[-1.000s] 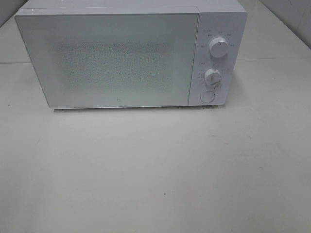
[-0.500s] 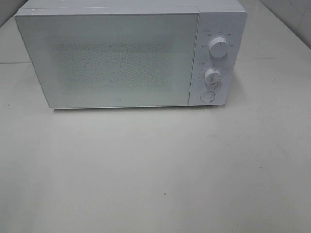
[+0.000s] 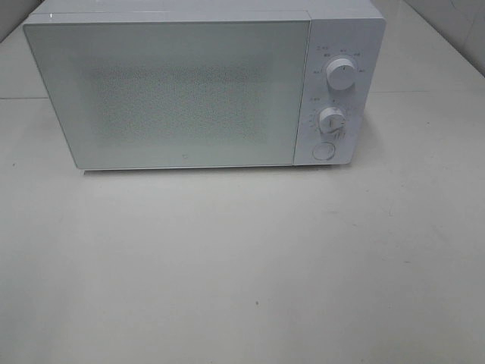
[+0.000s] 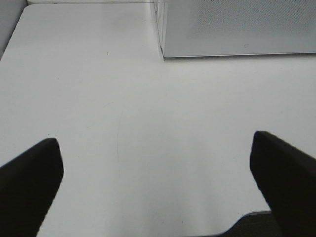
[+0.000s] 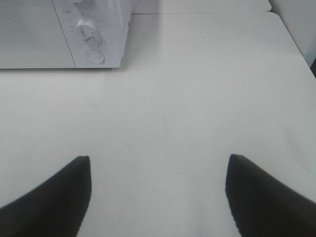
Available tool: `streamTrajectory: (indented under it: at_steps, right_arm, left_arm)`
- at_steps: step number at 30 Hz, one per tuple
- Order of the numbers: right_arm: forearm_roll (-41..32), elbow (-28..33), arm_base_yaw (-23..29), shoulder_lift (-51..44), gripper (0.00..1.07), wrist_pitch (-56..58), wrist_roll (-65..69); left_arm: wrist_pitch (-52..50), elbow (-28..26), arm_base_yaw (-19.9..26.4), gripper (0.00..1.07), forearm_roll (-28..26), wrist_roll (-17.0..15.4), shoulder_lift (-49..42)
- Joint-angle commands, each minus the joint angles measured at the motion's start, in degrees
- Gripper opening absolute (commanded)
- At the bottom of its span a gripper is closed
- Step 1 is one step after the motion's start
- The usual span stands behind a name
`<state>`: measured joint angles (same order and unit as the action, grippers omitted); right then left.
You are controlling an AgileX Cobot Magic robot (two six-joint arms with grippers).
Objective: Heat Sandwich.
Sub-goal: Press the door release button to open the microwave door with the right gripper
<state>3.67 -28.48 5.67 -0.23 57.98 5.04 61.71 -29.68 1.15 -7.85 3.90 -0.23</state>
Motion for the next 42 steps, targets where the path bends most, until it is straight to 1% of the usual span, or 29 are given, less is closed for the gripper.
streamTrajectory:
  at_steps: [1,11,16,19,20,22,24,26,27,29,33,34,36,38,41,42]
  right_arm:
    - [0.29,0.06,-0.29,-1.55,0.74,-0.92,-0.46]
    - [0.29,0.06,-0.29,-1.55,0.74,-0.97,-0.46]
    - [0.29,-2.01,-0.29,1.38,0.74,-3.32,-0.46]
    - [0.29,-2.58,-0.29,4.41,0.74,-6.65,-0.46]
    - [0.29,-2.58,-0.29,6.76,0.74,-9.45,-0.46]
    - [0.29,-2.58,-0.29,8.02,0.74,-10.89,-0.46]
    - [0.46,-2.58,-0.29,11.52,0.74,-15.13,-0.46]
    - [0.46,-2.58,-0.29,12.49,0.74,-16.39,-0.46]
    - [0.46,-2.58,-0.29,14.95,0.74,-19.25,-0.46]
    - [0.46,-2.58,-0.29,16.10,0.74,-20.80,-0.46]
    - [0.46,-2.35,-0.29,21.54,0.74,-28.25,-0.46]
    - [0.46,-2.35,-0.29,21.54,0.74,-28.25,-0.46]
    - [0.46,-2.23,-0.29,25.21,0.74,-32.03,-0.46]
    - [0.46,-2.23,-0.29,26.18,0.74,-33.40,-0.46]
    - [0.46,-2.23,-0.29,31.11,0.74,-38.50,-0.46]
    - [0.46,-2.23,-0.29,31.11,0.74,-38.50,-0.46]
  left_arm:
    - [-0.23,0.06,0.29,0.98,-0.40,-0.23,-0.97]
    - [-0.23,0.06,0.29,0.98,-0.40,-0.23,-0.97]
    - [-0.23,0.06,0.29,0.98,-0.40,-0.23,-0.97]
    - [-0.23,0.06,0.29,0.98,-0.40,-0.23,-0.97]
    - [-0.23,0.06,0.29,0.98,-0.40,-0.23,-0.97]
    - [-0.23,0.06,0.29,0.98,-0.40,-0.23,-0.97]
    - [-0.23,0.06,0.29,0.98,-0.40,-0.23,-0.97]
    - [-0.23,0.06,0.29,0.98,-0.40,-0.23,-0.97]
    - [-0.23,0.06,0.29,0.98,-0.40,-0.23,-0.97]
    - [-0.23,0.06,0.29,0.98,-0.40,-0.23,-0.97]
    - [-0.23,0.06,0.29,0.98,-0.40,-0.23,-0.97]
    - [-0.23,0.06,0.29,0.98,-0.40,-0.23,-0.97]
    - [-0.23,0.06,0.29,0.98,-0.40,-0.23,-0.97]
    - [-0.23,0.06,0.29,0.98,-0.40,-0.23,-0.97]
    - [-0.23,0.06,0.29,0.98,-0.40,-0.23,-0.97]
    - [-0.23,0.06,0.29,0.98,-0.40,-0.23,-0.97]
